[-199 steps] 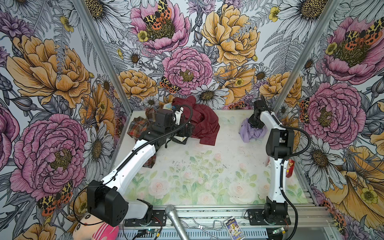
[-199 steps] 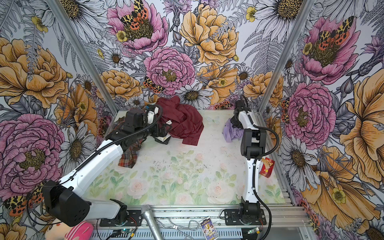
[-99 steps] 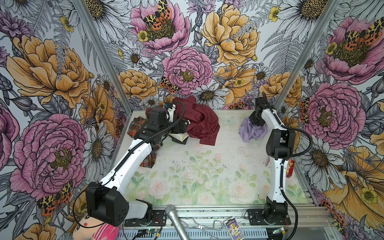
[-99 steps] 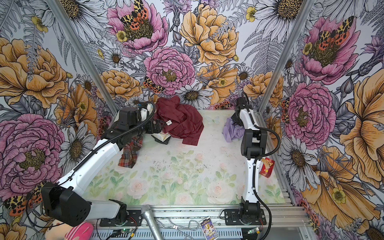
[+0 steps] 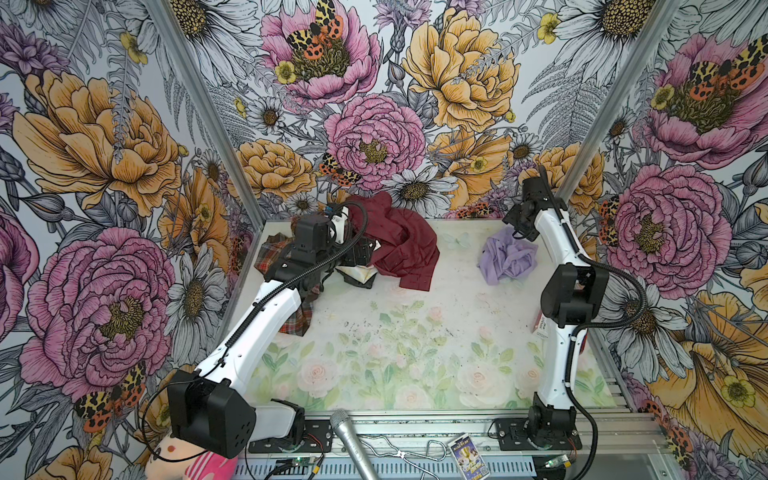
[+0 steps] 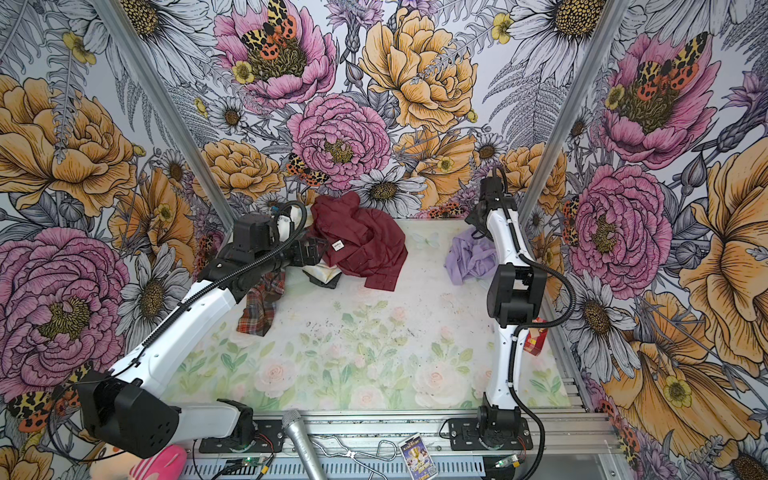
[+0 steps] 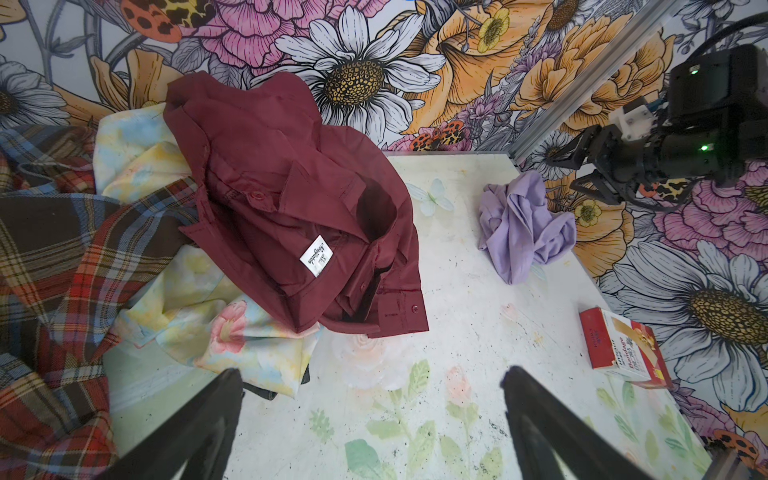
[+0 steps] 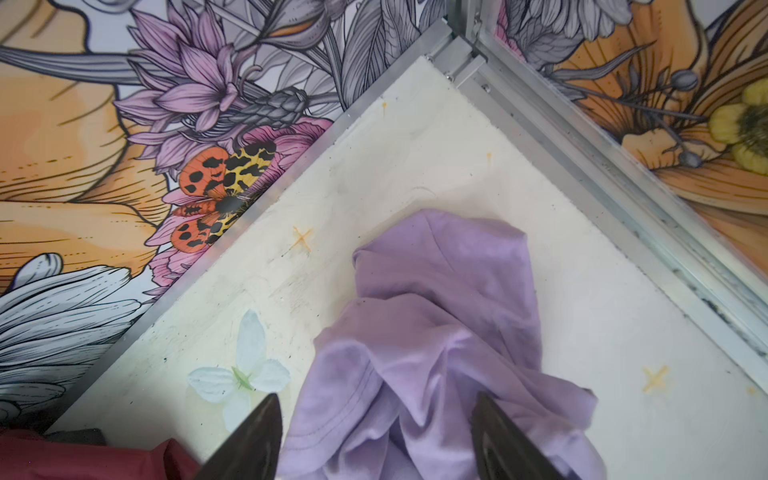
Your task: Pick out a specific cloth from the pile
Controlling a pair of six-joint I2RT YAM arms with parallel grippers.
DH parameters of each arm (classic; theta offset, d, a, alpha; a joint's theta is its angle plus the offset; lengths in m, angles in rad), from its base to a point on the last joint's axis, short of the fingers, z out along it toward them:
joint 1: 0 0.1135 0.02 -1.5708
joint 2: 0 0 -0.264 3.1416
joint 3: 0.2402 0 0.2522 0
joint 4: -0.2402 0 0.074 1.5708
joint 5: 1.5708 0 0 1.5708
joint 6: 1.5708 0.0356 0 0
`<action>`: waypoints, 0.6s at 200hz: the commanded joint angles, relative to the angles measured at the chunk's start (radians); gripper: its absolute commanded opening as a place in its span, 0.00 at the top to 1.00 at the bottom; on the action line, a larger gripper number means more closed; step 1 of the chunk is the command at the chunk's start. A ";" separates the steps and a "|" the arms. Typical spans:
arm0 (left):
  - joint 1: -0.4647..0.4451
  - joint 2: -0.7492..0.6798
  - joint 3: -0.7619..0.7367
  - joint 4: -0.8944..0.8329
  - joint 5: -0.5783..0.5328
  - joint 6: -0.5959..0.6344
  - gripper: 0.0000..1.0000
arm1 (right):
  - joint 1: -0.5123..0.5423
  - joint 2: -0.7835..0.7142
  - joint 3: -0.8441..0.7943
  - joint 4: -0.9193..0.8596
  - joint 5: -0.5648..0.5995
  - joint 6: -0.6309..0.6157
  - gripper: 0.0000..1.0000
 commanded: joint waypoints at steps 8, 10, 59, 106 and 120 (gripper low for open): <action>-0.011 -0.023 -0.024 0.030 -0.055 0.008 0.01 | 0.037 -0.118 0.020 0.011 0.062 -0.030 0.21; -0.010 -0.023 -0.025 0.031 -0.062 0.009 0.01 | 0.040 -0.124 0.019 0.011 0.064 -0.033 0.21; -0.011 -0.069 -0.072 0.062 -0.279 0.034 0.01 | 0.125 -0.327 -0.119 0.097 0.182 -0.172 0.12; -0.019 -0.129 -0.137 0.132 -0.459 0.073 0.01 | 0.176 -0.686 -0.566 0.399 0.198 -0.281 0.08; -0.020 -0.141 -0.164 0.165 -0.487 0.079 0.01 | 0.188 -0.796 -0.701 0.501 0.204 -0.327 0.08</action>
